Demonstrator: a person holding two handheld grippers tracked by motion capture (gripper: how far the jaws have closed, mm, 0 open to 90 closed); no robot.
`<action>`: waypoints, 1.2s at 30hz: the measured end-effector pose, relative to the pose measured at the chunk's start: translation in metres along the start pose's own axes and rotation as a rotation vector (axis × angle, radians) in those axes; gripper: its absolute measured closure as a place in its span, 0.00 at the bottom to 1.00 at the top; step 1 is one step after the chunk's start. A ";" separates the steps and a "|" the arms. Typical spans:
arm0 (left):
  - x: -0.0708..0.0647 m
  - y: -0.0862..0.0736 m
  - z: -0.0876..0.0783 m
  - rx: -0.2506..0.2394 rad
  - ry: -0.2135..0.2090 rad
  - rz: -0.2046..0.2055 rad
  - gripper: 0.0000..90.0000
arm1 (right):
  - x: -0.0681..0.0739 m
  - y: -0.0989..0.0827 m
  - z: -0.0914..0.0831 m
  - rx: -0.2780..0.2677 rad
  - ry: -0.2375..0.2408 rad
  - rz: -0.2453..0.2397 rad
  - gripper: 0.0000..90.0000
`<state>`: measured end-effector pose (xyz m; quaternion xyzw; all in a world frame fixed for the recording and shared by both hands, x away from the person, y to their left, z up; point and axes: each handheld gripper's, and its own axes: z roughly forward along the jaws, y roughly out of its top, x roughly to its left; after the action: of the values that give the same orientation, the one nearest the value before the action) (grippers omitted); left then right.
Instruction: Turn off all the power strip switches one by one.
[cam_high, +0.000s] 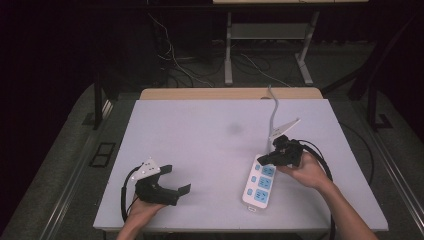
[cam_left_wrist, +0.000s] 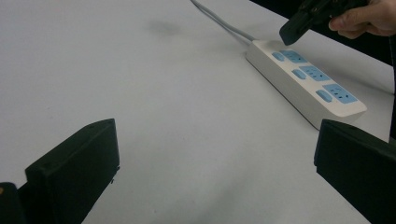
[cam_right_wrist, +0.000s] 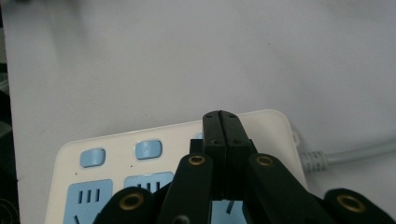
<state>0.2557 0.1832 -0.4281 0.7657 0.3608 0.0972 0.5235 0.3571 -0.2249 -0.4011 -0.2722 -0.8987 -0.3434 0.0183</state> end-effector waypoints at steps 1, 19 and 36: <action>0.000 0.000 0.000 -0.001 0.001 -0.001 0.00 | -0.001 -0.001 -0.004 -0.014 -0.003 0.009 1.00; -0.003 0.001 -0.001 -0.008 -0.004 0.001 0.00 | 0.002 -0.034 -0.057 -0.168 -0.131 0.131 0.65; -0.004 0.001 -0.001 -0.010 -0.007 0.004 0.00 | 0.027 -0.087 -0.064 -0.331 -0.176 0.284 0.01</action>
<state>0.2525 0.1807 -0.4258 0.7642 0.3568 0.0973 0.5285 0.2803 -0.3056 -0.3986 -0.4239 -0.7811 -0.4548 -0.0569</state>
